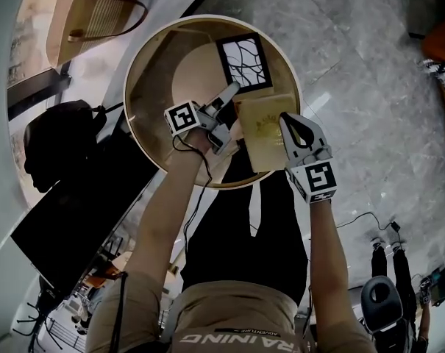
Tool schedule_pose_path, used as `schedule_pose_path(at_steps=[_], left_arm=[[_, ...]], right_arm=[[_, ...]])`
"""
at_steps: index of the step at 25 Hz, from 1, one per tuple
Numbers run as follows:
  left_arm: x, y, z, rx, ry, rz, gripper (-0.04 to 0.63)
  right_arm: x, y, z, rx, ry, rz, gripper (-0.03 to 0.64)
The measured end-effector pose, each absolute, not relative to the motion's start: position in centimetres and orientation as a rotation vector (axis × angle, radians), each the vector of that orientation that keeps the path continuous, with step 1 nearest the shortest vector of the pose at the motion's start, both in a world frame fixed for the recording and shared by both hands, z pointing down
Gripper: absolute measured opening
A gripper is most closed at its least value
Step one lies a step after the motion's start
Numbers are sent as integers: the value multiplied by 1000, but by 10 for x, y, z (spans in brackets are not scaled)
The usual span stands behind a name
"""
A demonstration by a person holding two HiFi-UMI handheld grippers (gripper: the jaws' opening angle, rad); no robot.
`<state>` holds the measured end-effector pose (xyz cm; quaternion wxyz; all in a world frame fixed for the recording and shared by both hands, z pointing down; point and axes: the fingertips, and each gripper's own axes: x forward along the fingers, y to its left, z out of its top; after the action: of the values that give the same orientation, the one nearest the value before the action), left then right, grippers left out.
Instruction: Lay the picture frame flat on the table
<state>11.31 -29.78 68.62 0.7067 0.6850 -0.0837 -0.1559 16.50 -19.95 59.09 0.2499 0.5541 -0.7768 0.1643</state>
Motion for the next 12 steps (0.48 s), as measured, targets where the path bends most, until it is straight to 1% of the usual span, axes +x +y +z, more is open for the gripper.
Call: schedule_pose_path(at_steps=[12], left_arm=[[117, -296, 709, 1719, -371, -72, 80]], right_arm=[[155, -196, 603, 1435, -2167, 468, 8]])
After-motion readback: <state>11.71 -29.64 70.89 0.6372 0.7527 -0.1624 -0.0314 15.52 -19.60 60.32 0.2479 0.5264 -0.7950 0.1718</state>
